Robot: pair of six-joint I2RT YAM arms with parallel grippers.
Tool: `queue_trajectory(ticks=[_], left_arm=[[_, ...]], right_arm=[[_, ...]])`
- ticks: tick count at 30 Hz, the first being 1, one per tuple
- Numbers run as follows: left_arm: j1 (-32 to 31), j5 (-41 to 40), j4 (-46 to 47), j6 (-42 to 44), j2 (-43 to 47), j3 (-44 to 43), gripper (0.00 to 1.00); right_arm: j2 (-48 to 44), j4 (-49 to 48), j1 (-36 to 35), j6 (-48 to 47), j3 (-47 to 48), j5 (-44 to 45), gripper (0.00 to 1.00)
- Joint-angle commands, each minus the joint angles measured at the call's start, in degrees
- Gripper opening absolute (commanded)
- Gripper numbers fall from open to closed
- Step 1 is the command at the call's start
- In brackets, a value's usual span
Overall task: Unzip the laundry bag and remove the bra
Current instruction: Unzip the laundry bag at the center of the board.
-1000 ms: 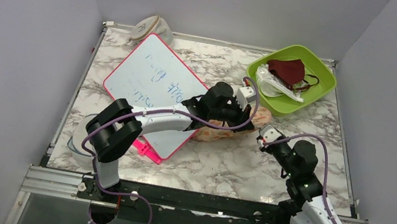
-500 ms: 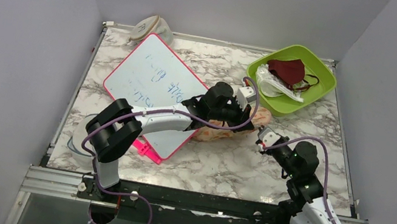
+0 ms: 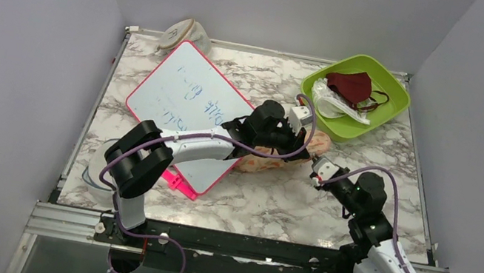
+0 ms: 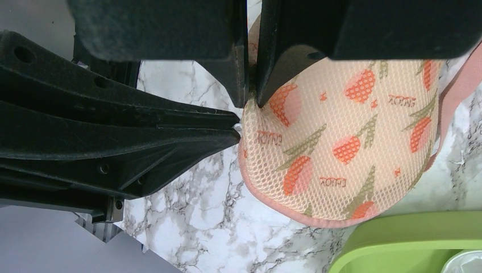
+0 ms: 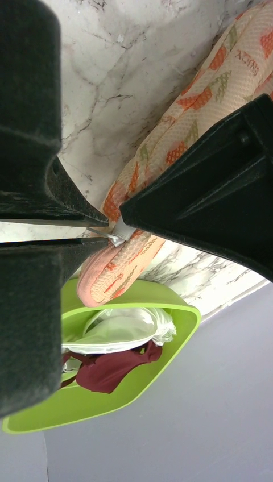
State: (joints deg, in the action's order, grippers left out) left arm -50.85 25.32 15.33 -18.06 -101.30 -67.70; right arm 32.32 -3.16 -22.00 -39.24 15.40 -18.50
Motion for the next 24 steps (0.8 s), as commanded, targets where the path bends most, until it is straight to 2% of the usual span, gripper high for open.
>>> queue_trajectory(ticks=[1, 12, 15, 20, 24], left_arm=[[-0.4, 1.8, 1.8, 0.1, 2.6, 0.2, 0.0], [-0.5, 2.1, 1.8, -0.1, 2.8, 0.1, 0.0], [-0.6, 2.0, 1.9, 0.0, 2.9, 0.2, 0.0], [-0.6, 0.9, 1.8, 0.8, 3.4, 0.5, 0.0], [-0.6, -0.3, 1.3, 2.6, 3.5, 0.7, 0.0]], right_arm=[[0.8, -2.9, 0.1, 0.3, -0.2, 1.8, 0.11], [2.4, -5.5, 0.1, 0.9, -0.3, 4.0, 0.1], [2.7, -5.8, 0.2, 1.0, -0.2, 5.0, 0.02], [1.6, -3.4, 0.2, 0.5, 0.5, 9.0, 0.01], [-0.9, -0.5, 0.1, 0.3, 0.7, 15.4, 0.01]])
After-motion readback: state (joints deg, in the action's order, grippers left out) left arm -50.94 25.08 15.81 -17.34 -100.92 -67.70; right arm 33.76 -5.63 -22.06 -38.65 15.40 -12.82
